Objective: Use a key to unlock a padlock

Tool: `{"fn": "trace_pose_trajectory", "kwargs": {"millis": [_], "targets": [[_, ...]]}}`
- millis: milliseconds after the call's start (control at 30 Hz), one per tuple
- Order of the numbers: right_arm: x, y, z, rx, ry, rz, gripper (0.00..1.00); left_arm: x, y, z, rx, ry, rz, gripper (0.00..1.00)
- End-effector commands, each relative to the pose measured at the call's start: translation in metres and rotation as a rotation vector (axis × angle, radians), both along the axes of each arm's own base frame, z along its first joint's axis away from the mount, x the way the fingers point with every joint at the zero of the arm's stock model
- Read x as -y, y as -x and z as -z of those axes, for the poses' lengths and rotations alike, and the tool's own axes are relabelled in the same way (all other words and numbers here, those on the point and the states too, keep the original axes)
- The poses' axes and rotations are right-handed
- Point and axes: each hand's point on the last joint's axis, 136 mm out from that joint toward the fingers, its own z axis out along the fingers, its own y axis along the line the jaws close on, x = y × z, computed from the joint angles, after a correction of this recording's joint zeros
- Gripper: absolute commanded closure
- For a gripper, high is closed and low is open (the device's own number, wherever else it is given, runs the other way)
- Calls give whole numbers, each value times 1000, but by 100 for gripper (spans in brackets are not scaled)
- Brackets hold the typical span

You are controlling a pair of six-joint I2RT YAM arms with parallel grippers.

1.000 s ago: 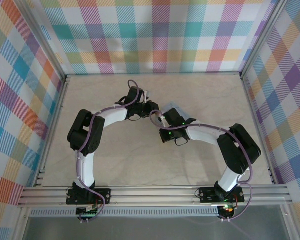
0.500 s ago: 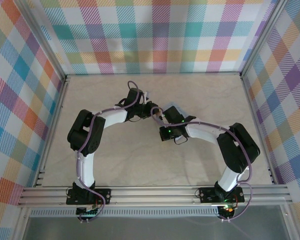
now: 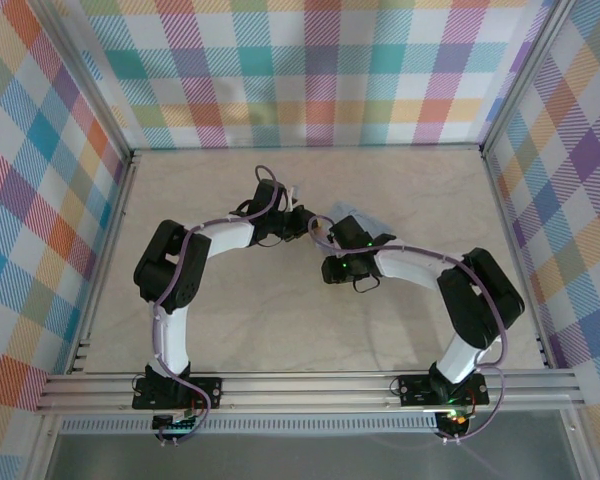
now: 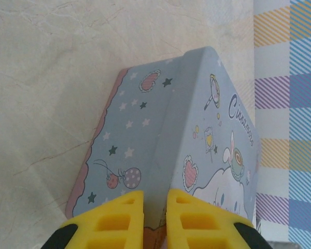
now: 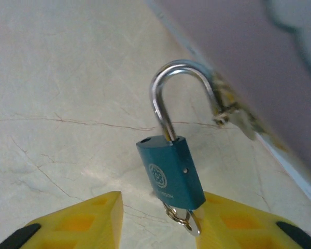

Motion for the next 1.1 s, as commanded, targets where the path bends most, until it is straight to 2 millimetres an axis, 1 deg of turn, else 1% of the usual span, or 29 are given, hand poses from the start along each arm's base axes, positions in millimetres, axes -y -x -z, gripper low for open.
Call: {"fn": "trace_pose_trajectory", "kwargs": {"millis": [0,133,233,300,433,633,800,933,1000,1033,1067], "targets": [[7,-5,-20,55,-20,55,58,-20,46,61,-237,-132,-15,100],[19,-12,-26,108,21,74,53,-22,51,61,-242,-120,-24,100],[23,-21,-27,126,55,64,51,-24,54,60,-249,-107,-35,100],[25,-24,-27,131,72,56,51,-25,54,58,-244,-107,-41,100],[25,-19,-24,132,58,64,53,-24,53,55,-236,-99,-44,100],[37,-16,-8,157,116,66,51,-22,52,52,-237,-87,-40,100],[37,-25,0,190,133,69,51,-22,51,50,-233,-86,-39,100],[28,-31,-3,206,104,57,51,-21,51,48,-232,-88,-37,100],[28,-34,-2,213,112,59,50,-21,49,44,-223,-84,-42,97],[28,-37,-1,219,118,61,49,-21,48,42,-215,-83,-44,95],[28,-40,1,221,127,62,49,-22,47,41,-210,-86,-50,90]]}}
